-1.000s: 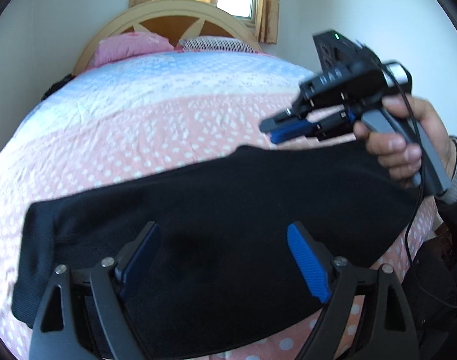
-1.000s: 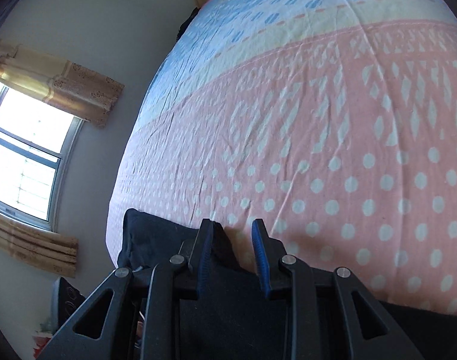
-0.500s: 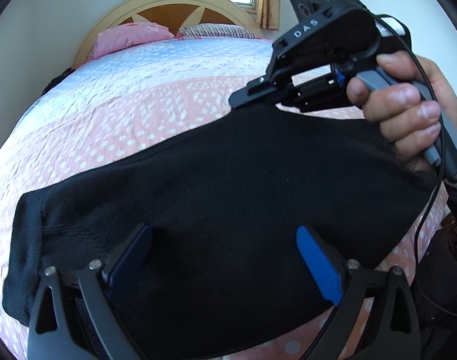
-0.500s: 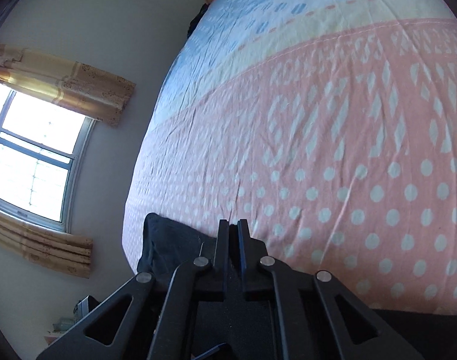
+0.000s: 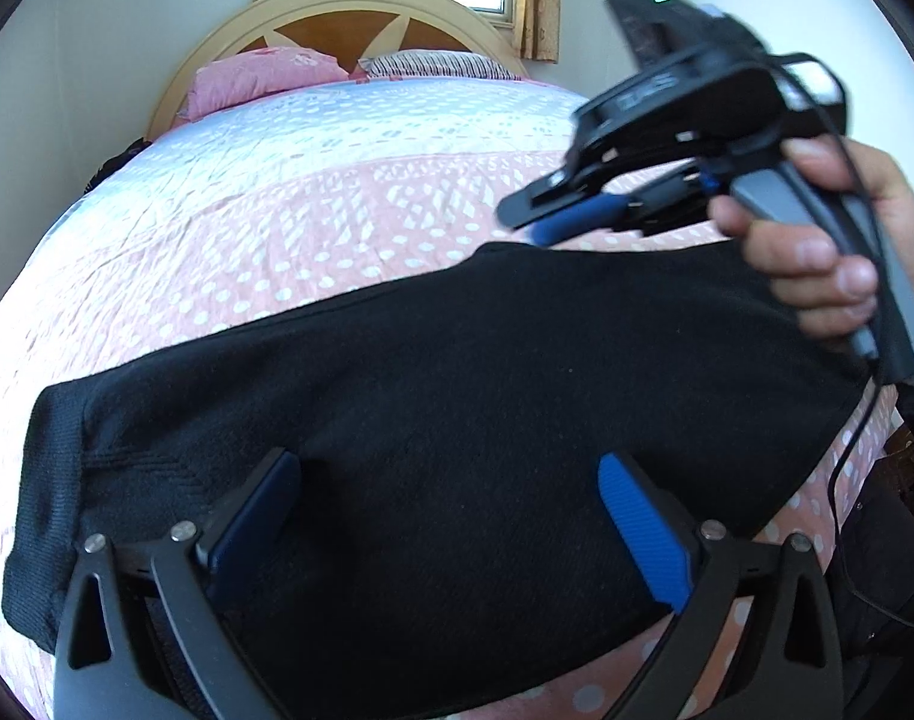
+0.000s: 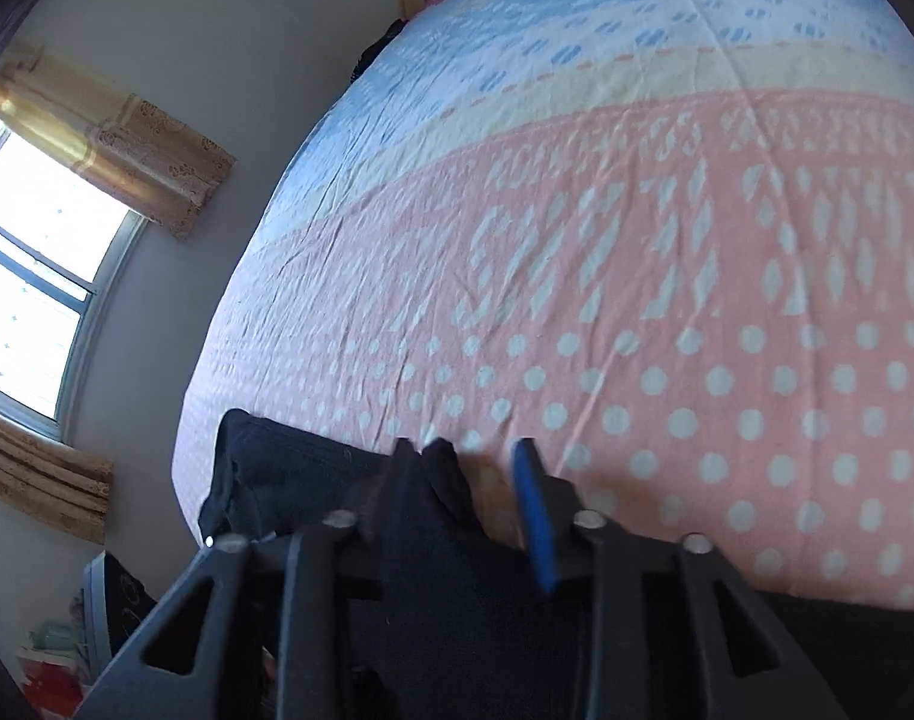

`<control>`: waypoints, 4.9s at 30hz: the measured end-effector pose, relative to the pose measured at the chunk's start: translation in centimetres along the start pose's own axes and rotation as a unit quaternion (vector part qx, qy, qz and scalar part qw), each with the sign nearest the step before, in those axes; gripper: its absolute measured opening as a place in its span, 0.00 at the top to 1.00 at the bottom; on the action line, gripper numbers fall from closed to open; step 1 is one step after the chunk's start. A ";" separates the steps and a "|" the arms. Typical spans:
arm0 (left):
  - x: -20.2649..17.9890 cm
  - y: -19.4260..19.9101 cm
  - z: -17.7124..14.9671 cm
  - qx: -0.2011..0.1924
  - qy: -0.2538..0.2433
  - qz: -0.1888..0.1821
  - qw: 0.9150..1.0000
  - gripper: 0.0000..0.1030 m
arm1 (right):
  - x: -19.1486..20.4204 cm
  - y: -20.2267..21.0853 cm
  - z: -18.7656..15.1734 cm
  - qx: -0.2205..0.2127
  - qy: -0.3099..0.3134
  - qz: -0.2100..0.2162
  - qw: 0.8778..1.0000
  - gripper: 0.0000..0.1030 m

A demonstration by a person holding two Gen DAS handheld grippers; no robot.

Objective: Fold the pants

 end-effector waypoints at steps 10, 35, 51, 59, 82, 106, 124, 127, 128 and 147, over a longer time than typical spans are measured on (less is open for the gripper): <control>0.2 -0.2 0.1 0.000 0.000 0.003 1.000 0.00 | -1.6 2.4 -8.2 -0.001 0.085 -0.048 0.995 0.52; -2.6 2.8 4.3 -0.072 0.068 0.023 0.995 0.00 | -37.0 39.9 -23.1 -0.279 -0.259 -0.247 0.891 0.52; -7.6 2.1 3.8 -0.051 0.033 -0.007 0.998 0.00 | -39.5 37.7 -24.7 -0.236 -0.261 -0.159 0.923 0.57; -7.4 1.8 3.3 -0.042 0.049 -0.017 0.998 0.00 | -40.6 36.8 -24.2 -0.247 -0.271 -0.132 0.921 0.77; -8.1 2.3 4.1 -0.041 0.042 -0.044 0.997 0.00 | -17.7 35.1 -14.9 -0.280 -0.049 -0.115 0.952 0.88; -12.4 1.7 5.1 -0.026 0.015 -0.114 0.993 0.01 | -8.6 15.8 -14.8 -0.078 0.106 -0.080 0.988 0.53; -21.7 -4.9 8.5 0.065 0.006 -0.189 0.980 0.78 | -17.7 27.8 -14.8 -0.275 -0.041 -0.049 0.959 0.52; -21.6 -4.0 8.8 0.058 0.017 -0.211 0.976 0.88 | -18.8 28.0 -15.0 -0.284 -0.058 -0.056 0.956 0.52; -21.7 -3.5 9.0 0.051 0.015 -0.214 0.975 0.88 | -19.2 28.2 -14.9 -0.286 -0.063 -0.057 0.955 0.52; -11.4 -1.1 6.2 0.053 0.151 -0.187 0.969 0.88 | -14.7 26.0 -15.7 -0.263 0.017 -0.033 0.964 0.52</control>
Point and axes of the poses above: each gripper's, at about its wrist camera, not at the fingertips, and y roughly against the way its jaws point, x to its left, z to its top, the point moved 8 cm from there along -y, roughly the way its jaws point, and after that the axes turned 5 degrees about x, right-handed, at the moved point
